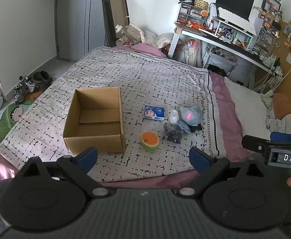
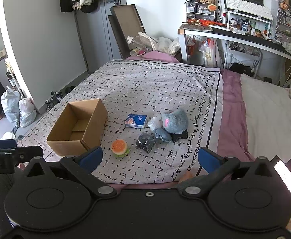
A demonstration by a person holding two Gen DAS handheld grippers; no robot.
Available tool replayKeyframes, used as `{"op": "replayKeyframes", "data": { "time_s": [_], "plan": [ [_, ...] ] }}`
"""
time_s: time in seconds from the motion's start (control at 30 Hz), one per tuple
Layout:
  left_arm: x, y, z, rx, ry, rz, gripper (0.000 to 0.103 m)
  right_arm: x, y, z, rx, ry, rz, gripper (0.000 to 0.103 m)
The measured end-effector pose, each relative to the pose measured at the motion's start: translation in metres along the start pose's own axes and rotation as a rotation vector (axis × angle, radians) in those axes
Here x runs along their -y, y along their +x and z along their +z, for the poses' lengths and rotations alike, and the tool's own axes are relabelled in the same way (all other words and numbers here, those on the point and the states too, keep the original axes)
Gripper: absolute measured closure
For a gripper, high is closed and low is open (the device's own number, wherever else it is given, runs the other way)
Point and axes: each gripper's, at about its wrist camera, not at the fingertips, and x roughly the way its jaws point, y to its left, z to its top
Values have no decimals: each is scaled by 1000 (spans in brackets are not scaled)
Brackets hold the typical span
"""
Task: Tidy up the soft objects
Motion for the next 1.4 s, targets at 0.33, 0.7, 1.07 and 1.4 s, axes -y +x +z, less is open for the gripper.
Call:
{"op": "replayKeyframes", "data": {
  "time_s": [0.33, 0.7, 1.07, 1.4],
  "plan": [
    [0, -1, 0, 3, 2, -1, 5, 1, -1, 0, 1, 3, 0, 0],
    [-3, -2, 4, 10, -5, -15, 5, 1, 6, 1, -9, 0, 9, 0],
    [0, 13, 8, -4, -6, -2, 5, 5, 17, 5, -18, 11, 30, 0],
    [5, 38, 13, -30, -14, -1, 5, 16, 40, 10, -47, 64, 29, 0]
  ]
}}
